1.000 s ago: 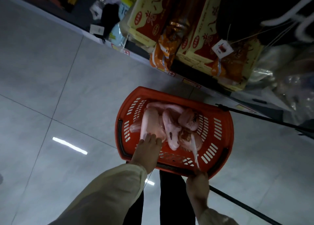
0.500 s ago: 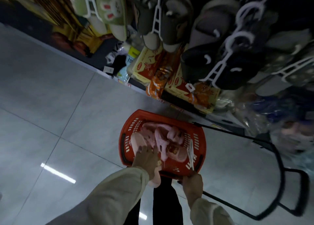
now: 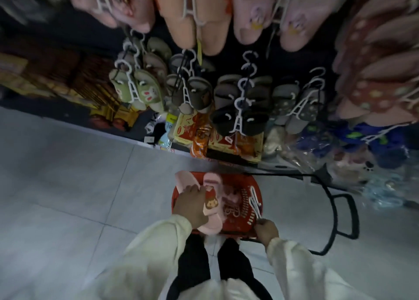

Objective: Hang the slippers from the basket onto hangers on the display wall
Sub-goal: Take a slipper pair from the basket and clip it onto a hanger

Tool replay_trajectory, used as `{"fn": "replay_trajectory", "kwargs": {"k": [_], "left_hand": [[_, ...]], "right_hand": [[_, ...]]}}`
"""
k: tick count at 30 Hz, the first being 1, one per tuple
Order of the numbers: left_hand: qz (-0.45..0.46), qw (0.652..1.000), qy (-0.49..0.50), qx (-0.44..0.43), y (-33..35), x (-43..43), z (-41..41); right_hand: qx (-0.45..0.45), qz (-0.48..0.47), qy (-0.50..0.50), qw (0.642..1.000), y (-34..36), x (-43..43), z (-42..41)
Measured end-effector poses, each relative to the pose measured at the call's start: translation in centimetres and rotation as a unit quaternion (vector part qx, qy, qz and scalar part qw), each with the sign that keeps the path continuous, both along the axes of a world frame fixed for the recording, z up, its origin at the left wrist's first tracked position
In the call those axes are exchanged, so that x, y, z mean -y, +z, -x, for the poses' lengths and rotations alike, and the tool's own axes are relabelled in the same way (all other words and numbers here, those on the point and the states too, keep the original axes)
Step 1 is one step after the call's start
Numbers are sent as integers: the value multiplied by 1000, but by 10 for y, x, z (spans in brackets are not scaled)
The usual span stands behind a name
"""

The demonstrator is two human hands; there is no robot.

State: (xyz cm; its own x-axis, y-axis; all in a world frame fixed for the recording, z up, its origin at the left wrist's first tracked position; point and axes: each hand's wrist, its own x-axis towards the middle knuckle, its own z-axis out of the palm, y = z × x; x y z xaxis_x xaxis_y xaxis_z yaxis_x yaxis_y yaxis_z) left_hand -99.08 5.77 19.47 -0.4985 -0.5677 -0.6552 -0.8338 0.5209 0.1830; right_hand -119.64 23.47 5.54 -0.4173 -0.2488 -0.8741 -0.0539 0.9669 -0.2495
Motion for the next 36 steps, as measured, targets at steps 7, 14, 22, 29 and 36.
{"fn": "replay_trajectory", "kwargs": {"k": [7,14,22,29,36], "left_hand": [[68,997,-30,-2,91,6,-17],[173,981,13,-87,178,9,-45],[223,963,94,-117,227,-13,-31],[256,932,189,-174,216,-38,0],[274,910,202,-236,220,-61,34]], "right_hand": [[23,87,19,996,98,58,-23],[124,186,-29,974,172,99,-55],[131,315,6,940,278,112,-58],[24,414,34,909,355,96,-47],[124,380,-13,916,379,94,-38]]}}
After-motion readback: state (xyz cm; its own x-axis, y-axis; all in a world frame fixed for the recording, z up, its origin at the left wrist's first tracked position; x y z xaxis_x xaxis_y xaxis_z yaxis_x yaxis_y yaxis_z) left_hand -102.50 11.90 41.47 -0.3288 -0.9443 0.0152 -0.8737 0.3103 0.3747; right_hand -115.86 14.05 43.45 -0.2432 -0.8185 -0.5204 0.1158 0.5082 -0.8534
